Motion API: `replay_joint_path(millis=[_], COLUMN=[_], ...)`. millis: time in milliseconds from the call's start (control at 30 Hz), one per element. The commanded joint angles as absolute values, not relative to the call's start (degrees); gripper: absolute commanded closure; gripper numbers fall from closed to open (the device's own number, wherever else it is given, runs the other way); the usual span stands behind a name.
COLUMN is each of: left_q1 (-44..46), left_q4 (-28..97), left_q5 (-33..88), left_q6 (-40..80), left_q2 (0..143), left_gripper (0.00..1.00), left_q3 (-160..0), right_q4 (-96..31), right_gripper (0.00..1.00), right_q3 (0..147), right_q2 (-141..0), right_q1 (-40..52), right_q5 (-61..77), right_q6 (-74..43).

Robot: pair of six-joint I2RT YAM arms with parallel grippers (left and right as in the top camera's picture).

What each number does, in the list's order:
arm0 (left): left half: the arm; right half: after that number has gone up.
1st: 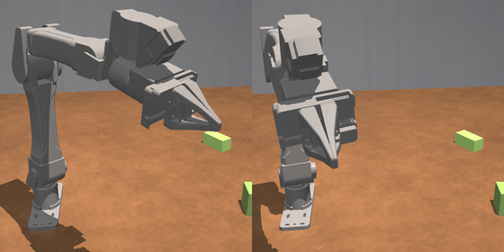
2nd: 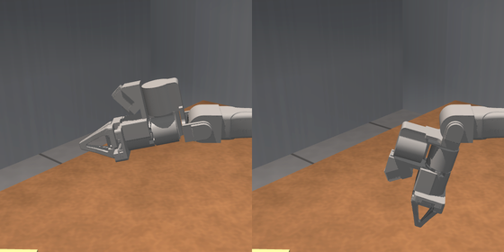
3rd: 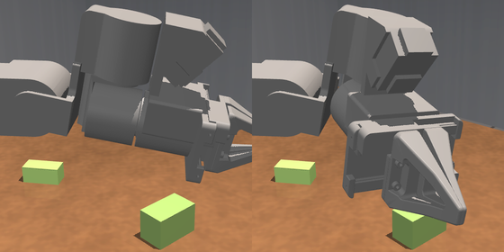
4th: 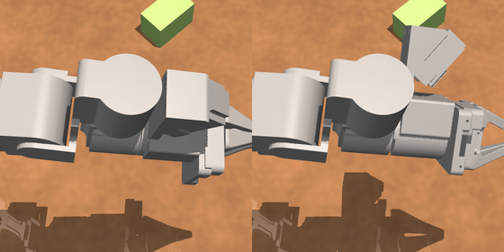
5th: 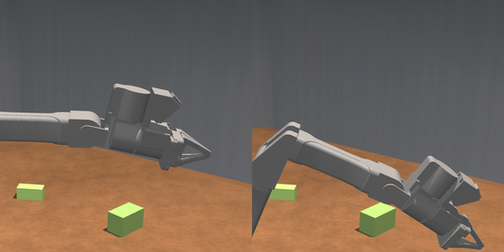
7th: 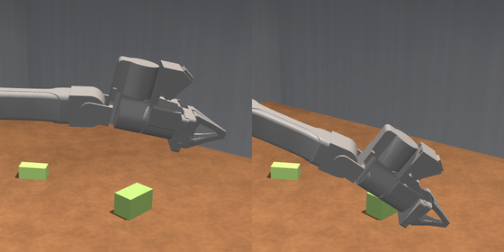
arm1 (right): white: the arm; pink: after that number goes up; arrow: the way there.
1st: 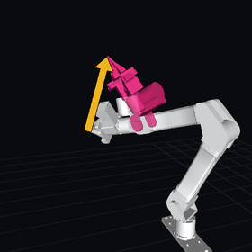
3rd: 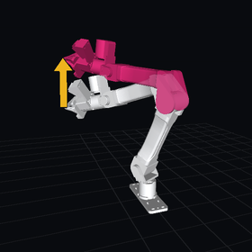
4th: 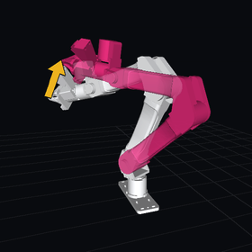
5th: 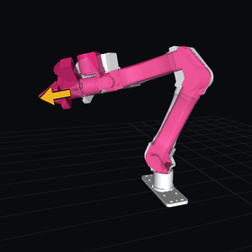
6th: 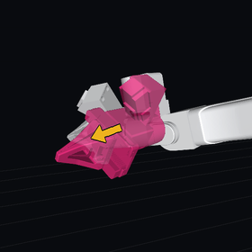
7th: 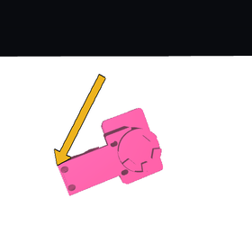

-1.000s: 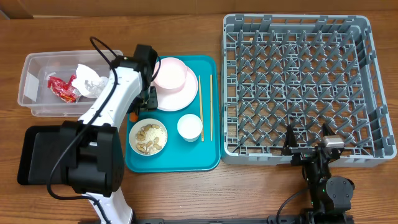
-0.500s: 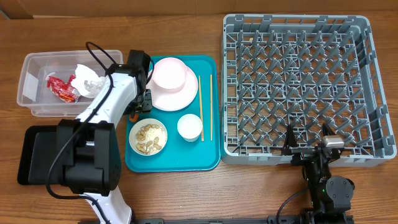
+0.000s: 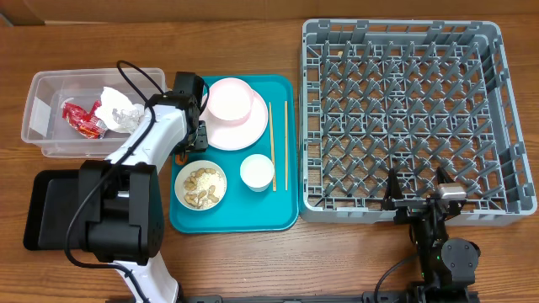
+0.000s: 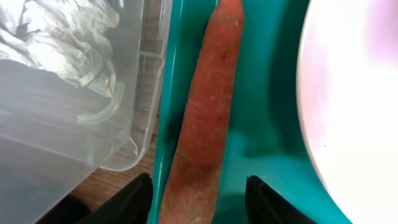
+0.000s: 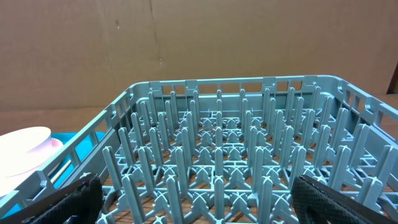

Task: Sort waste into correct bins and load items into the dishwasher
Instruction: 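Lower the left gripper and grasp the orange carrot lengthwise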

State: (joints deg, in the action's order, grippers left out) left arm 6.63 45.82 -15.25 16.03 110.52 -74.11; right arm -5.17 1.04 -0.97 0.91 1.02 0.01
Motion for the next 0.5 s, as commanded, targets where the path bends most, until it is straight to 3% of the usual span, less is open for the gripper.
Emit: replay_joint_path(millis=[0, 367, 467], left_q1=[6.24, 6.35, 6.39], left_q4=[44.66, 41.95, 41.95], left_q5=[-14.9, -11.94, -11.9], left_q6=[15.22, 15.22, 15.22], left_q2=[110.37, 110.37, 110.37], left_gripper=[0.53, 0.74, 0.73], left_q3=[-72.79, -71.18, -71.18], right_q4=[-4.84, -4.84, -4.84], right_gripper=[0.0, 0.0, 0.0], right_q3=[0.47, 0.47, 0.47], right_q2=[-0.93, -0.93, -0.93], right_q1=[1.32, 1.32, 1.32], right_q5=[0.56, 0.56, 0.56], right_q6=[0.25, 0.25, 0.25])
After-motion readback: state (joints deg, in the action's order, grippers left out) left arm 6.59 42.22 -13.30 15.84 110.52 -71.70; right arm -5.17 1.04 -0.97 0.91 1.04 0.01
